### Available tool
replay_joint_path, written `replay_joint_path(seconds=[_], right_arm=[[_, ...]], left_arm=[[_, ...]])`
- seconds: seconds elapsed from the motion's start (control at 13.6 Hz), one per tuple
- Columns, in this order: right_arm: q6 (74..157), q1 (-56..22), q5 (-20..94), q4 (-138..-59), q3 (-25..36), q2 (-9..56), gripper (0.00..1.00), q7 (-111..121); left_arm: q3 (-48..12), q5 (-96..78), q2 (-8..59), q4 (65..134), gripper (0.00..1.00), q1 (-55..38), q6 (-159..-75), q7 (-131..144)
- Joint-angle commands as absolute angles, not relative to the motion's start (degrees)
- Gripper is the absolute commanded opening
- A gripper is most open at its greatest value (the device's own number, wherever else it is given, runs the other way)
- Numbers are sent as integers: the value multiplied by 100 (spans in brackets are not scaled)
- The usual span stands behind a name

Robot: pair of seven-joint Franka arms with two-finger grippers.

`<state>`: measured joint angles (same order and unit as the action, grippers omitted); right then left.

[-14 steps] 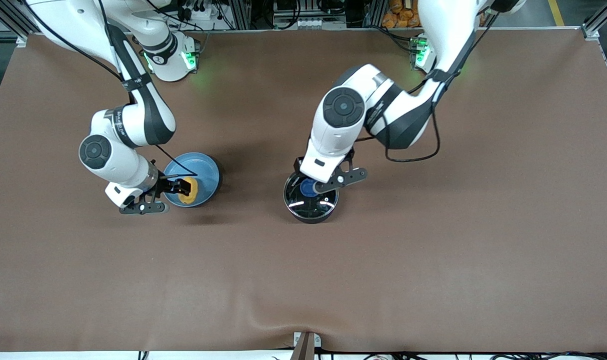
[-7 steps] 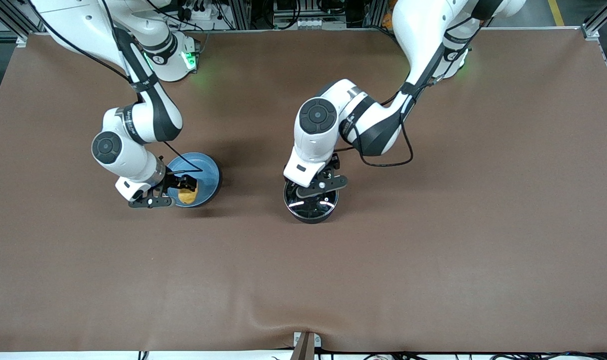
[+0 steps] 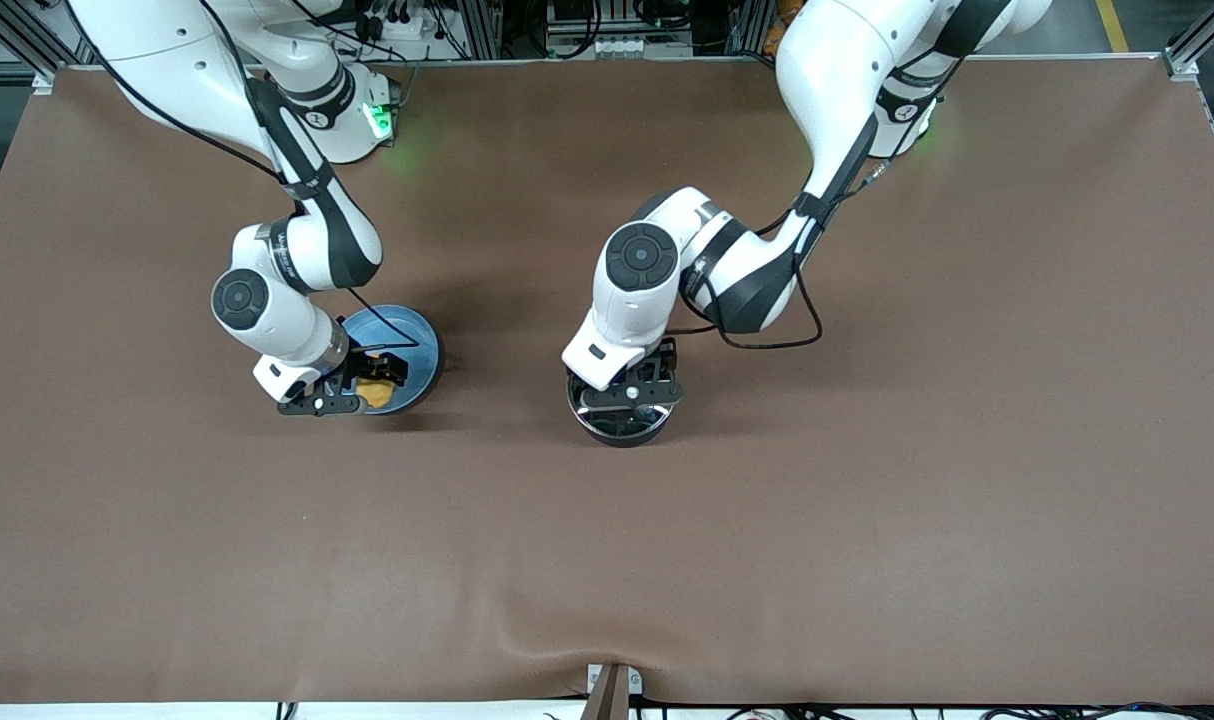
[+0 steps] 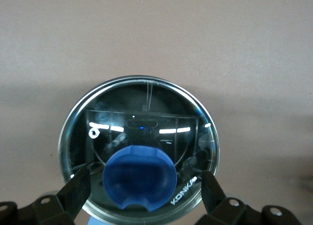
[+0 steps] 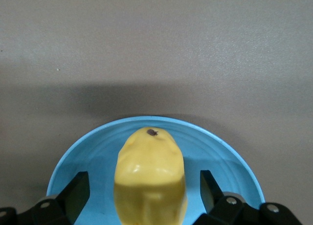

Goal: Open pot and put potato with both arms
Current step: 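Close the right gripper on the potato while the left gripper grips the knob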

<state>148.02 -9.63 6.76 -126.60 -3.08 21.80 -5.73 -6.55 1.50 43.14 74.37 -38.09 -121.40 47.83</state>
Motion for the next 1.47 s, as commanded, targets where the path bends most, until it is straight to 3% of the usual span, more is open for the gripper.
replay_joint_path(seconds=[0.0,0.22,0.51,0.59,0.66,0.74,0.81,0.96,1.1,1.18,1.25,1.4], right_arm=[[14924,-905,773,-12709,-369,2171,100,-554],[15011,-896,773,-12709,-369,2285,100,-554],[15029,-896,773,-12709,-369,2329,100,-554],[15029,-896,773,-12709,-369,2320,85,-545],[15029,-896,765,-12709,-369,2320,59,-536],[15029,-896,773,-12709,-369,2329,40,-527],[15029,-896,765,-12709,-369,2320,28,-510],[15029,-896,773,-12709,-369,2320,13,-510],[14986,-879,773,-12709,-369,2277,11,-518],[14942,-879,773,-12709,-378,2224,11,-527],[14889,-879,773,-12709,-378,2102,10,-536],[14487,-870,773,-12665,-378,1795,9,-536]], left_arm=[[-606,342,4474,7277,100,-3885,-12217,4737],[-615,457,4482,7295,100,-3885,-12217,4755],[-615,475,4447,7321,92,-3929,-12182,4764],[-615,483,4439,7321,92,-3929,-12156,4755],[-615,475,4430,7321,91,-3937,-12155,4764],[-615,475,4421,7321,90,-3955,-12138,4764],[-615,483,4412,7330,89,-3955,-12077,4764],[-615,492,4412,7330,72,-3955,-11980,4764],[-615,492,4412,7330,69,-3955,-11979,4755],[-615,492,4412,7330,61,-3955,-11979,4755],[-615,492,4412,7330,51,-3955,-11971,4755],[-615,483,4377,7330,18,-3946,-11953,4755]])
